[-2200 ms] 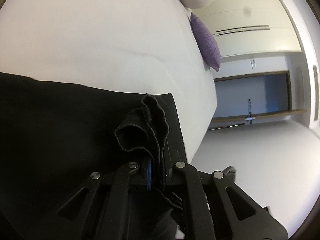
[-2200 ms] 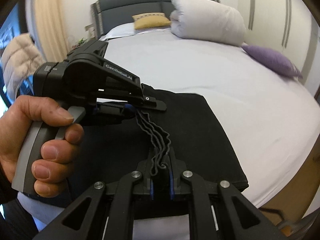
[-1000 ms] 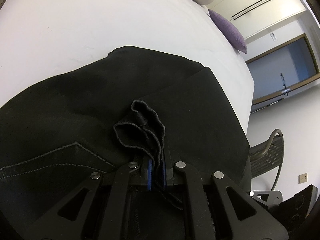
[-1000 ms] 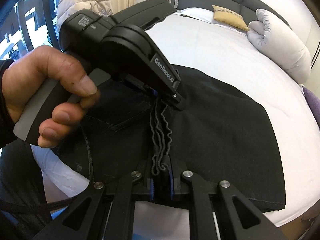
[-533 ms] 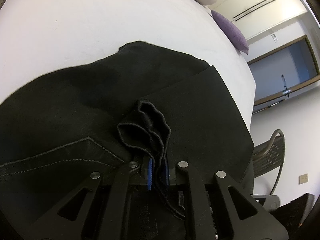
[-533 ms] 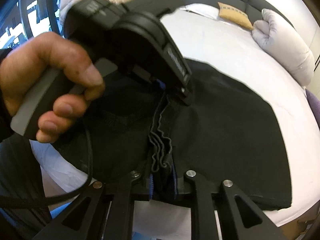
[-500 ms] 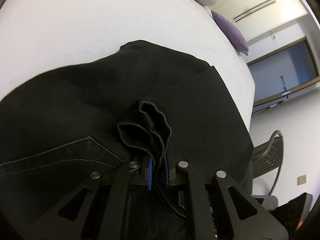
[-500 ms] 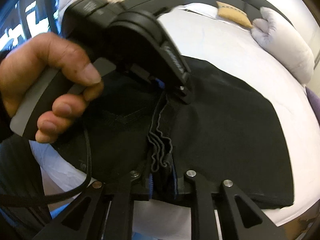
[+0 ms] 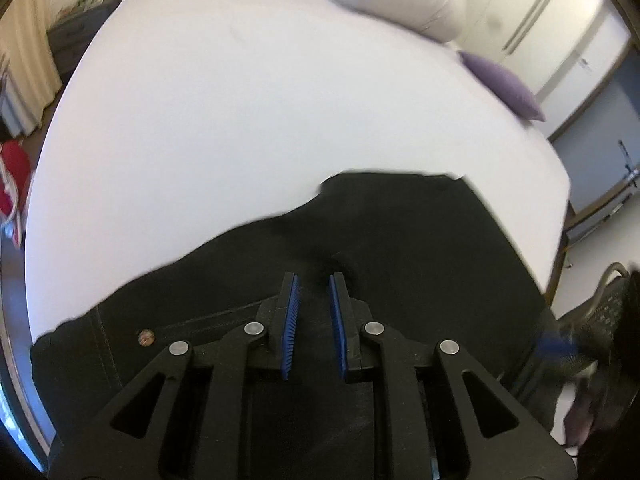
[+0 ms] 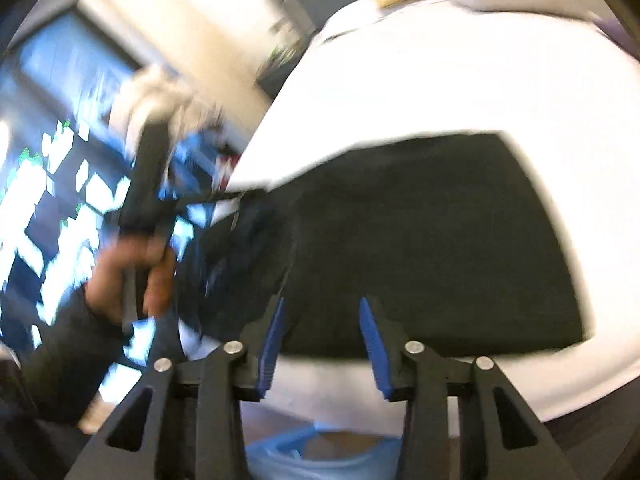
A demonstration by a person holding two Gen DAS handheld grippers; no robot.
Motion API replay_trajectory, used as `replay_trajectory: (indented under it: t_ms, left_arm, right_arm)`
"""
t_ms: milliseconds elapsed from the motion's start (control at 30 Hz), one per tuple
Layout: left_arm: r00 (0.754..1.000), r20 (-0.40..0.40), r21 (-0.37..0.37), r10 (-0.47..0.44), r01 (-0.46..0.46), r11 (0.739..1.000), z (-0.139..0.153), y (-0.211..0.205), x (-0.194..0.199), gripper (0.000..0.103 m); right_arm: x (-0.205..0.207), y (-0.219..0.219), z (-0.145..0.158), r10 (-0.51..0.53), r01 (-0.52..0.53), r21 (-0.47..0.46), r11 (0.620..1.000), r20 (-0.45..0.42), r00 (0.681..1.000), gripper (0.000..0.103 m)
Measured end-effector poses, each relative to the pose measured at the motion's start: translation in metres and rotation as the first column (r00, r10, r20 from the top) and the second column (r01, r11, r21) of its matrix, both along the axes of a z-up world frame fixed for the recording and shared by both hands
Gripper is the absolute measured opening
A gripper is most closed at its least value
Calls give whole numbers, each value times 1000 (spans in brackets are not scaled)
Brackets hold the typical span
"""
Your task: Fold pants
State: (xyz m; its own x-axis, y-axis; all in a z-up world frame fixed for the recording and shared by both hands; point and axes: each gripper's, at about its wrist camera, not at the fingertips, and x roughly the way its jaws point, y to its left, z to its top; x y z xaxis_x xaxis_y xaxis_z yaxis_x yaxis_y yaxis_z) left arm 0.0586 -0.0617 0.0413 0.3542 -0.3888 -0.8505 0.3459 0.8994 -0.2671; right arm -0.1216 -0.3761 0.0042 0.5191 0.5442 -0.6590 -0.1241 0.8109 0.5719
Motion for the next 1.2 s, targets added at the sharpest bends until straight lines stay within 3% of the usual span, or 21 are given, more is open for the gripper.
replay_trajectory:
  t_ms: [100, 233, 267, 367, 467, 500, 533, 600, 833, 1100, 1167, 1200]
  left_arm:
    - [997, 21, -33, -75, 76, 997, 5, -39, -10, 15]
    - [983, -57, -3, -175, 175, 985, -39, -97, -27, 15]
    - [980, -98, 5, -172, 174, 985, -55, -104, -31, 15]
    - [989, -38, -26, -141, 140, 990, -66, -102, -44, 15]
    - [986, -66, -52, -155, 152, 987, -67, -98, -39, 15]
    - [985, -75, -59, -156, 152, 987, -68, -97, -38, 15]
    - [985, -78, -65, -155, 150, 987, -71, -95, -37, 15]
    - [986, -71, -71, -153, 148, 987, -73, -95, -37, 15]
    - [986, -70, -81, -153, 148, 986, -82, -93, -23, 15]
    - [987, -58, -75, -150, 145, 987, -88, -84, -47, 15]
    - [987, -56, -78, -149, 145, 986, -86, -82, -49, 15]
    - [987, -54, -79, -149, 144, 986, -86, -82, -49, 15]
  right_arm:
    - [34, -52, 2, -57, 59, 92, 994, -23, 998, 40]
    - [92, -90, -12, -45, 62, 229, 972, -79, 996, 38]
    - [106, -95, -17, -36, 59, 266, 962, -93, 995, 38]
    - [154, -98, -44, 14, 44, 361, 931, -158, 987, 38]
    - [181, -88, -86, 37, 61, 332, 941, -283, 958, 38]
    - [186, -84, -104, 56, 60, 323, 945, -338, 940, 27]
    - [185, -81, -116, 64, 54, 308, 950, -360, 931, 9]
    - [170, -85, -122, 61, 66, 337, 939, -352, 934, 4]
    - [101, -79, -109, 158, -45, 339, 940, -314, 936, 4]
    - [45, -86, -103, 101, 26, 347, 938, -344, 934, 10]
    - [32, -97, -99, 78, 34, 305, 952, -348, 934, 10]
    - [26, -98, -93, 59, 39, 270, 962, -346, 936, 18]
